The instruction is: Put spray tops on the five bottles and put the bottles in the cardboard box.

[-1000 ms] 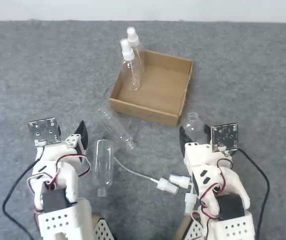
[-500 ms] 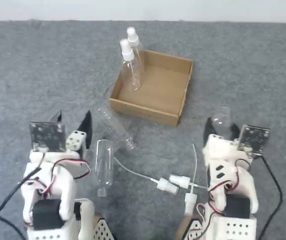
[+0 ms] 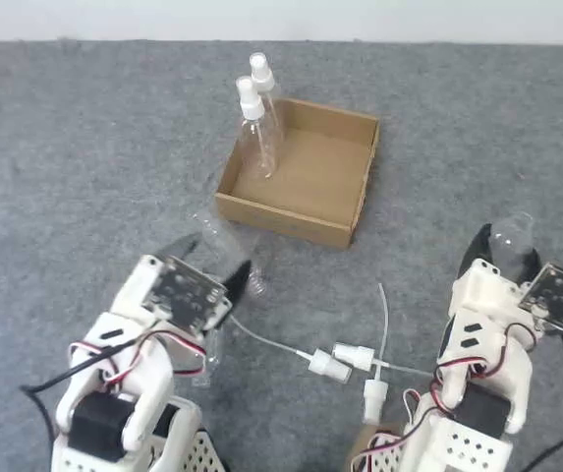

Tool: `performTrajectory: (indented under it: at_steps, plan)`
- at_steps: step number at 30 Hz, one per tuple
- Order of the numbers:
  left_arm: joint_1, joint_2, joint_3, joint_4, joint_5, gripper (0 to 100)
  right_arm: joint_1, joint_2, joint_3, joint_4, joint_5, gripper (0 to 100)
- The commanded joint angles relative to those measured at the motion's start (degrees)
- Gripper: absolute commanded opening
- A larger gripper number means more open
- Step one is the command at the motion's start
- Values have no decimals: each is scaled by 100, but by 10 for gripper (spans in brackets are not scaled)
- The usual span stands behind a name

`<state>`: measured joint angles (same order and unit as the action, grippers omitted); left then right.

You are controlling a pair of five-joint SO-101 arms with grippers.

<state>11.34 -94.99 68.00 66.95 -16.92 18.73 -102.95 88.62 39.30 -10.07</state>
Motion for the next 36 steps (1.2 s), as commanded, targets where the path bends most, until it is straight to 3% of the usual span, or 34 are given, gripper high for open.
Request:
performTrajectory:
  at_steps: [1,10,19,36]
  plan:
    - [782,62,-295,404,-70,228,136,-119,202,-611,-62,16]
    - [2057,202,-233,782,-229,227,101,-110,316,-778,-62,17]
    - [2743,2382,-347,9,-308,205,-13,-110,316,-760,-35,17]
    - [4000,5468,-1297,-308,-580,207,365,-110,308,-787,-62,17]
